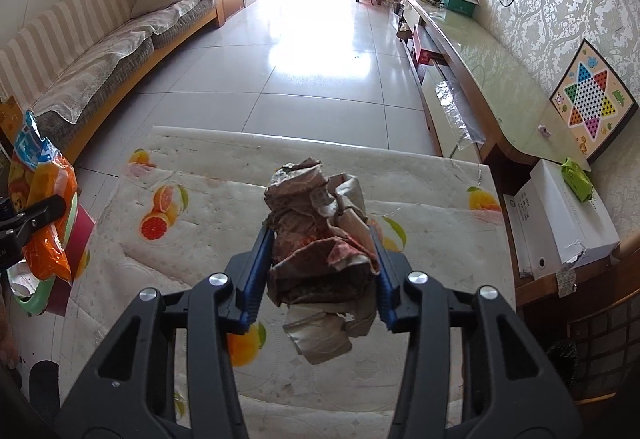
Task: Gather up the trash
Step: 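Carry the orange bag over the red bucket and open the left tool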
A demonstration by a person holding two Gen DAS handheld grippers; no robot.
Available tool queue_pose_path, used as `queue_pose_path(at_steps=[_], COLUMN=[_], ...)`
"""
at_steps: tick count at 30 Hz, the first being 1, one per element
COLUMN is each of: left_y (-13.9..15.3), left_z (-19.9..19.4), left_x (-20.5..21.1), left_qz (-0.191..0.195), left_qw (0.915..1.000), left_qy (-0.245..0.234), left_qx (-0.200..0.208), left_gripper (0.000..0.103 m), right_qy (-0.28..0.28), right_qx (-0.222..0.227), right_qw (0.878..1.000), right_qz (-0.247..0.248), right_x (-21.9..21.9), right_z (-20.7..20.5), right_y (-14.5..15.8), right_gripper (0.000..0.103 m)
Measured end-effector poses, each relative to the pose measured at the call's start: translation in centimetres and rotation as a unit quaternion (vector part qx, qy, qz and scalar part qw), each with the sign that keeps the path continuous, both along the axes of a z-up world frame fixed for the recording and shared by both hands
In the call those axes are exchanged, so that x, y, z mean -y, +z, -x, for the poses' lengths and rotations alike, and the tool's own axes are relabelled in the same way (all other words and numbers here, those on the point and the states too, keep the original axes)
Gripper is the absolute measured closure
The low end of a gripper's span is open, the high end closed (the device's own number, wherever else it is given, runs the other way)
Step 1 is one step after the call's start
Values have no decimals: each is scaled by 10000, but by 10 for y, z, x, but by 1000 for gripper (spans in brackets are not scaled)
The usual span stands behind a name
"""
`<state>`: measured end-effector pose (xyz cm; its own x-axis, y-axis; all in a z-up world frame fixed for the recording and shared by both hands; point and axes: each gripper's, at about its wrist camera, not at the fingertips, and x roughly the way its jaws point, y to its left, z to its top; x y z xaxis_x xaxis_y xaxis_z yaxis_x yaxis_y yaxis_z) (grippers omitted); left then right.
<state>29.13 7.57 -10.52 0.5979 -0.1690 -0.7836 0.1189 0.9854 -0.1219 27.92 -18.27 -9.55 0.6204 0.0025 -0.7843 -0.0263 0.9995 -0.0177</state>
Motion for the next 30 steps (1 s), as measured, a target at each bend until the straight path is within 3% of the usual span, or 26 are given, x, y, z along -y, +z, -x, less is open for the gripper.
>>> queue_pose_path(at_steps=[9, 20, 30], left_y=[24, 23, 13], left_z=[27, 48, 63], left_x=[-79, -187, -228], left_qz=[-62, -135, -107], left_qw=[9981, 9900, 9858], left_qy=[577, 1395, 1671], left_qx=[189, 127, 96], left_gripper=[52, 52, 52], right_qy=[594, 1518, 2002], right_qx=[283, 314, 303], right_qw=[9978, 9879, 9793], right_qz=[-28, -77, -45], right_x=[-77, -195, -267], right_z=[10, 17, 27], right_y=[35, 43, 43], right_gripper=[59, 59, 59])
